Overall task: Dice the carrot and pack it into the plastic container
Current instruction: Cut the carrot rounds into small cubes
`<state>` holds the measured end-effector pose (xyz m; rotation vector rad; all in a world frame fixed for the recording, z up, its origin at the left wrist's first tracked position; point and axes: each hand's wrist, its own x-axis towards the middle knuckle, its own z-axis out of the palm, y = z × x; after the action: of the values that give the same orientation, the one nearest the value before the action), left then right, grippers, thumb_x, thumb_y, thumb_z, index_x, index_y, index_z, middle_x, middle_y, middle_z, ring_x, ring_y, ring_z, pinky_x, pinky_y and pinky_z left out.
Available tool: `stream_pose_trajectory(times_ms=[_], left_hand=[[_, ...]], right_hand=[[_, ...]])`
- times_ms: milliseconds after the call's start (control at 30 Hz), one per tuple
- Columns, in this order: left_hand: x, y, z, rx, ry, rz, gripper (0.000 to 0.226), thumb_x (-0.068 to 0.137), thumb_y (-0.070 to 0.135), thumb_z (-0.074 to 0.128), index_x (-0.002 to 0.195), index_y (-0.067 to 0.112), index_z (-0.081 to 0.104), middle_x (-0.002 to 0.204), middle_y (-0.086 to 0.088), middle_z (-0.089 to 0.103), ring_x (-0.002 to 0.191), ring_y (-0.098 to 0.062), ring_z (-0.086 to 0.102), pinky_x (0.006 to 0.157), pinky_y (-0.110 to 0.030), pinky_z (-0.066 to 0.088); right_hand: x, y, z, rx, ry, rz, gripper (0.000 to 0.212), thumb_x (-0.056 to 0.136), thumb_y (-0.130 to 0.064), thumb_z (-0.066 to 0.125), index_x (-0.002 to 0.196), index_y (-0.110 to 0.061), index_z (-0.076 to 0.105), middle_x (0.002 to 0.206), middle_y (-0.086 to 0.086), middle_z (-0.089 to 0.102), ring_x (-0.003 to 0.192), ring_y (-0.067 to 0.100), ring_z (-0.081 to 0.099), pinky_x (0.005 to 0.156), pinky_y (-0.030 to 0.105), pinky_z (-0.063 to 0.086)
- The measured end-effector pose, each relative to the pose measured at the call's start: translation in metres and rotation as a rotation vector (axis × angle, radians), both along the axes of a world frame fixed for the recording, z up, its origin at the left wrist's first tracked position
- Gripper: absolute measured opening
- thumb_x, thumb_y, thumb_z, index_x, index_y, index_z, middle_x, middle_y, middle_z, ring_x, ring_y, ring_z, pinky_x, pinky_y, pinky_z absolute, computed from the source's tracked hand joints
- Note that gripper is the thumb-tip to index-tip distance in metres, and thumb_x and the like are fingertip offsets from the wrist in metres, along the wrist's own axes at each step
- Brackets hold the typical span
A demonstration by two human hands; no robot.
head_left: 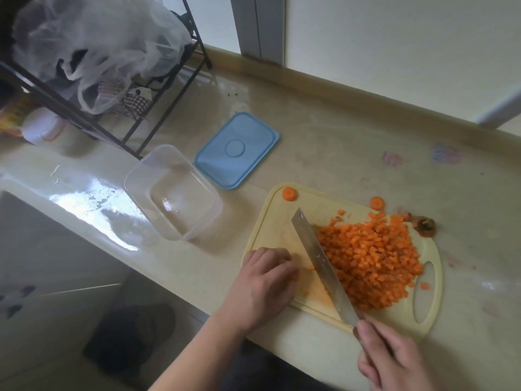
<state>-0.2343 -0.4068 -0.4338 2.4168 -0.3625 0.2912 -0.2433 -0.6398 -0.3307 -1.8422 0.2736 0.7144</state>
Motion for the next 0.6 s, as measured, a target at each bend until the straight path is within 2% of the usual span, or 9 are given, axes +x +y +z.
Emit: stream_pose_trajectory(times_ms=[100,200,300,433,600], left_hand=[[0.002,0.001,-0.002,0.033,-0.029,0.017,0.013,0.092,0.020,0.073,0.103,0.014,0.075,0.104,-0.001,0.069,0.094,-0.018,0.062,0.084,-0.029,0.046],[0.002,-0.001,-0.006,0.066,-0.057,0.057,0.011,0.092,0.020,0.074,0.101,0.014,0.076,0.101,0.001,0.069,0.090,-0.018,0.063,0.080,-0.031,0.047],[-0.002,-0.001,-0.011,0.075,-0.089,0.064,0.012,0.094,0.021,0.074,0.104,0.014,0.076,0.103,0.001,0.069,0.090,-0.019,0.063,0.080,-0.031,0.046],[-0.004,-0.003,-0.016,0.024,-0.120,0.085,0.016,0.099,0.023,0.070,0.105,0.010,0.078,0.104,-0.002,0.070,0.091,-0.021,0.065,0.080,-0.034,0.048],[-0.003,-0.013,-0.014,-0.041,-0.068,0.151,0.016,0.095,0.025,0.074,0.104,0.012,0.077,0.103,0.000,0.069,0.091,-0.017,0.063,0.082,-0.032,0.048]], right_hand=[[0.000,0.002,0.001,0.015,0.004,0.004,0.017,0.083,-0.052,0.051,0.088,-0.058,0.066,0.040,0.003,0.045,0.039,0.010,0.043,0.045,0.016,0.036],[-0.002,0.006,0.000,0.030,0.010,0.007,0.020,0.078,-0.044,0.052,0.082,-0.057,0.067,0.040,0.004,0.045,0.037,0.010,0.042,0.044,0.016,0.036],[-0.009,0.011,-0.009,0.036,0.008,0.029,0.027,0.084,-0.038,0.055,0.089,-0.063,0.063,0.040,0.003,0.046,0.038,0.012,0.043,0.044,0.019,0.037],[-0.009,0.011,-0.015,0.048,-0.001,0.086,0.032,0.077,-0.051,0.050,0.102,-0.069,0.056,0.042,0.001,0.045,0.040,0.010,0.045,0.047,0.022,0.038],[-0.002,0.007,-0.014,0.041,0.014,0.116,0.033,0.077,-0.058,0.045,0.106,-0.070,0.052,0.044,0.000,0.045,0.041,0.005,0.045,0.047,0.021,0.037]])
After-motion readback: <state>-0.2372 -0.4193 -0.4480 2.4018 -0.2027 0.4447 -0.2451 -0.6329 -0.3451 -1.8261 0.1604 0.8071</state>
